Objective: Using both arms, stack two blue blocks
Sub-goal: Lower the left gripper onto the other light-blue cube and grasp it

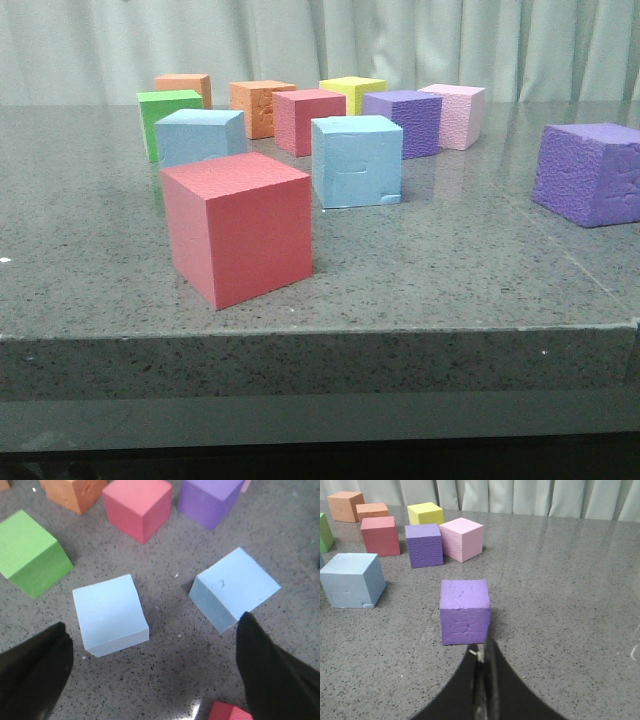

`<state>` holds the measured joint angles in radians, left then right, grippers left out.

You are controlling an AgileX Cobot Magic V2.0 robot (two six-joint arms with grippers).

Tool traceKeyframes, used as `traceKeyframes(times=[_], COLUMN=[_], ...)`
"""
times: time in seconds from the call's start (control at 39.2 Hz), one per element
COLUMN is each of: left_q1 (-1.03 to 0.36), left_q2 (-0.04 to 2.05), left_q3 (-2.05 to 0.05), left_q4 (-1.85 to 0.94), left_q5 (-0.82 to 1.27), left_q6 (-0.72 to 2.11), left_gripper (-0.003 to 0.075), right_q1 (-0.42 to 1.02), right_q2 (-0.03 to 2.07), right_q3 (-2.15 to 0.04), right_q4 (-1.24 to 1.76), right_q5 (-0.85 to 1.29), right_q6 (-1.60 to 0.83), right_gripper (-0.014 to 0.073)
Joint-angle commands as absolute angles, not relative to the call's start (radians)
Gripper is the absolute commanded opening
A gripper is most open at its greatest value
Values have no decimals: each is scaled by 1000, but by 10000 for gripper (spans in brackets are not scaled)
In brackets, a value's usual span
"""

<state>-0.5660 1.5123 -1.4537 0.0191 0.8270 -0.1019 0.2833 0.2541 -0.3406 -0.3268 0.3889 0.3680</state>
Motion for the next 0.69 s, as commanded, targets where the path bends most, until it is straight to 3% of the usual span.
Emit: traceKeyframes(times=[0.0,0.18,0.66], left_q1=[-571,-563,-531], left_q2=[1551,1648,1805], left_q3=[-1573,-1687,-1728], left_q4=[49,194,98], left_q5=[864,976,997], left_q6=[-121,-317,-323], left_gripper=[640,640,640], right_q1=[278,278,278], right_q2=[260,260,260], right_q3=[-365,-365,-365], right_q4=[-356,-356,-356], right_q5=[305,305,305], right_q6=[358,358,358], right_gripper=[-67,-67,-67])
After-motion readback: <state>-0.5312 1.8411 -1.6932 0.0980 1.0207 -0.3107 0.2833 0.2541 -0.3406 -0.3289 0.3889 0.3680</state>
